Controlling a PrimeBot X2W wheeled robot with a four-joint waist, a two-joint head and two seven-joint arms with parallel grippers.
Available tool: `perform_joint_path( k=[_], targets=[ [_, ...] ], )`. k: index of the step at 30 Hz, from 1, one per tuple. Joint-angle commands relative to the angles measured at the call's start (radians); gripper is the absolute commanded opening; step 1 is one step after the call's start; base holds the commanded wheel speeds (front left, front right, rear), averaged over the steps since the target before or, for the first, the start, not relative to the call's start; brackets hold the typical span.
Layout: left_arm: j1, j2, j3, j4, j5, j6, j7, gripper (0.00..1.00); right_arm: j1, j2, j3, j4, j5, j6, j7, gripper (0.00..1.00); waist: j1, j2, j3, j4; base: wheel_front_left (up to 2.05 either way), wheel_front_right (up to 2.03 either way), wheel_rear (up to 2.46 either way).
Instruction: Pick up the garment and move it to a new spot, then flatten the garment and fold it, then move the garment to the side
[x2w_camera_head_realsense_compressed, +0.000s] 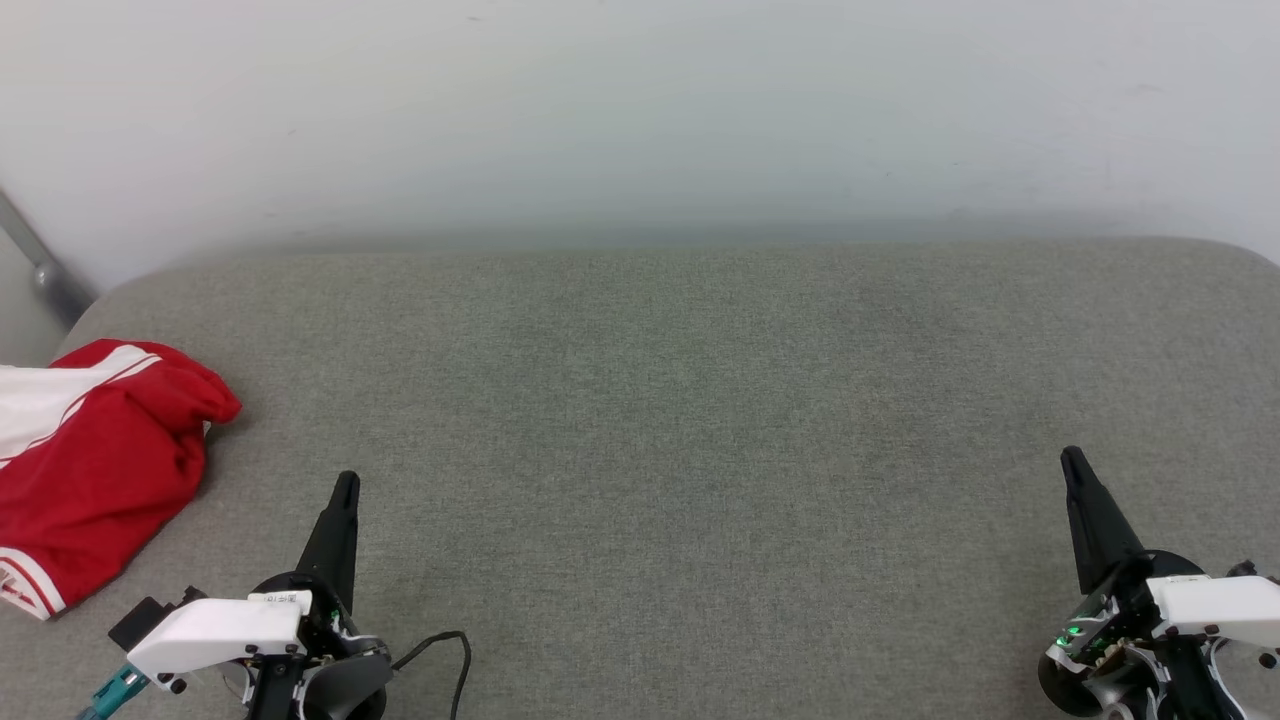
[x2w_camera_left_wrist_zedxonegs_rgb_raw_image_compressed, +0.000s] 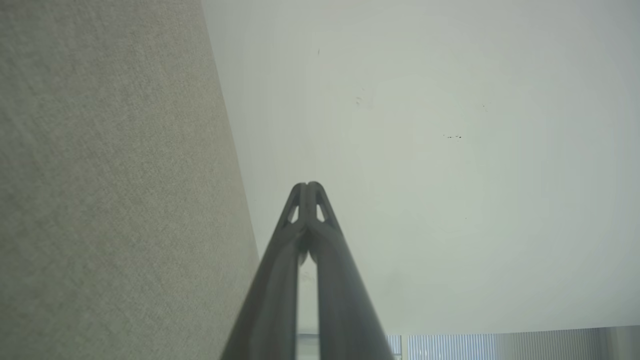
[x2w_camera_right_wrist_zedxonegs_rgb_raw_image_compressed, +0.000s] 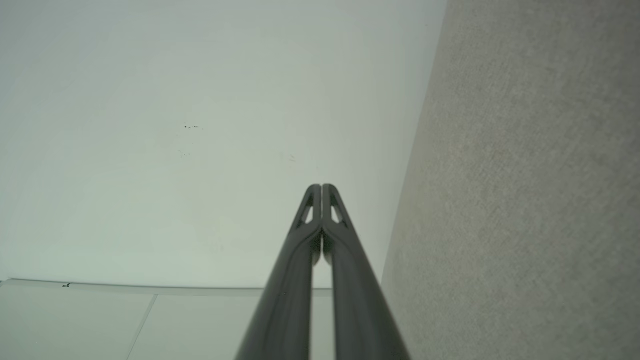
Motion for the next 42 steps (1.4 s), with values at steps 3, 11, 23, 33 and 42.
perform_joint_path(
  k=[3, 11, 23, 33, 42],
  targets=[
    [-0.007, -0.002, 0.004, 0.0, 0.004, -0.002, 0.003, 0.0, -0.012, 0.005, -0.001, 0.001, -0.006, 0.0, 0.002, 0.0, 0.0, 0.0, 0.0, 0.0, 0.0, 0.0, 0.0],
    [-0.007, -0.002, 0.004, 0.0, 0.004, -0.002, 0.003, 0.0, -0.012, 0.005, -0.001, 0.001, -0.006, 0.0, 0.002, 0.0, 0.0, 0.0, 0.0, 0.0, 0.0, 0.0, 0.0],
    [0.015, -0.002, -0.006, 0.02, 0.001, 0.0, -0.003, 1.0, 0.015, 0.0, 0.002, 0.021, 0.0, 0.0, -0.002, 1.0, 0.0, 0.0, 0.0, 0.0, 0.0, 0.0, 0.0],
    [0.028, -0.002, -0.011, -0.022, 0.094, 0.013, -0.054, 1.0, 0.039, 0.001, -0.009, 0.005, -0.082, 0.0, -0.053, 1.0, 0.0, 0.0, 0.001, -0.001, 0.0, 0.0, 0.0],
    [0.04, -0.002, -0.025, -0.094, 0.265, 0.076, -0.095, 1.0, 0.057, 0.001, -0.022, -0.059, -0.293, 0.0, -0.095, 1.0, 0.0, 0.0, 0.004, -0.001, 0.0, 0.0, 0.0]
  ],
)
